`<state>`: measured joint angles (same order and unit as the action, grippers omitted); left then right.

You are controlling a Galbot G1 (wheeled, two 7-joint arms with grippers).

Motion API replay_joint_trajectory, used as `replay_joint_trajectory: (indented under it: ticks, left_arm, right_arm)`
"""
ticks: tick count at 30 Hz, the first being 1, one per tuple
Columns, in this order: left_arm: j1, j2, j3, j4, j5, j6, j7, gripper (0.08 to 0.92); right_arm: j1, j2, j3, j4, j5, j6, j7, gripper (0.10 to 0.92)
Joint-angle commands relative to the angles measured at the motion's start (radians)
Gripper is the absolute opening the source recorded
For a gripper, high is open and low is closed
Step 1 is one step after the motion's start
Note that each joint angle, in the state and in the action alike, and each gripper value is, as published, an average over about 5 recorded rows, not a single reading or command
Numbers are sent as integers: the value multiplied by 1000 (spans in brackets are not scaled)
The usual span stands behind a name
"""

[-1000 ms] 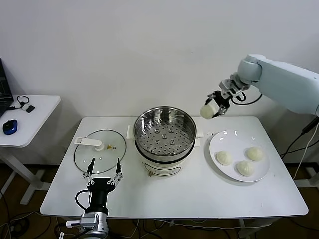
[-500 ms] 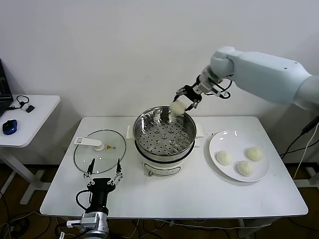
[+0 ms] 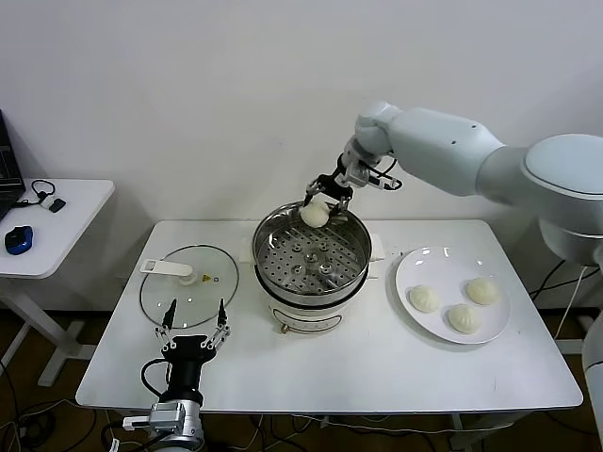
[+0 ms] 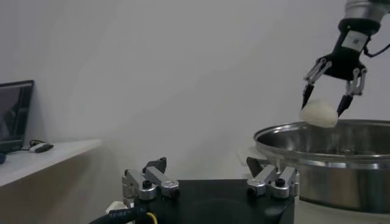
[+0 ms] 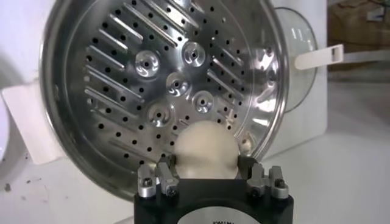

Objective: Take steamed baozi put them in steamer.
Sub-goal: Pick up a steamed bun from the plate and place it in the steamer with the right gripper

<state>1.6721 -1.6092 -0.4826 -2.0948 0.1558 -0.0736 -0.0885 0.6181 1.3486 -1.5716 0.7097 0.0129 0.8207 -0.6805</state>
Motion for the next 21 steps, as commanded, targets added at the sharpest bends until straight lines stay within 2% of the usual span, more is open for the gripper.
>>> replay_joint_trajectory:
  ticks: [1,21]
  left_arm:
    - [-2,-32,-2,3,-5,0,0,823]
    - [-12,-31,-3,11,-8,2,5,823]
  right_arm:
    - [-62,117,-42,-147,-34,52,20,670]
    - [-86,132,-74,-160,6,52,-6,670]
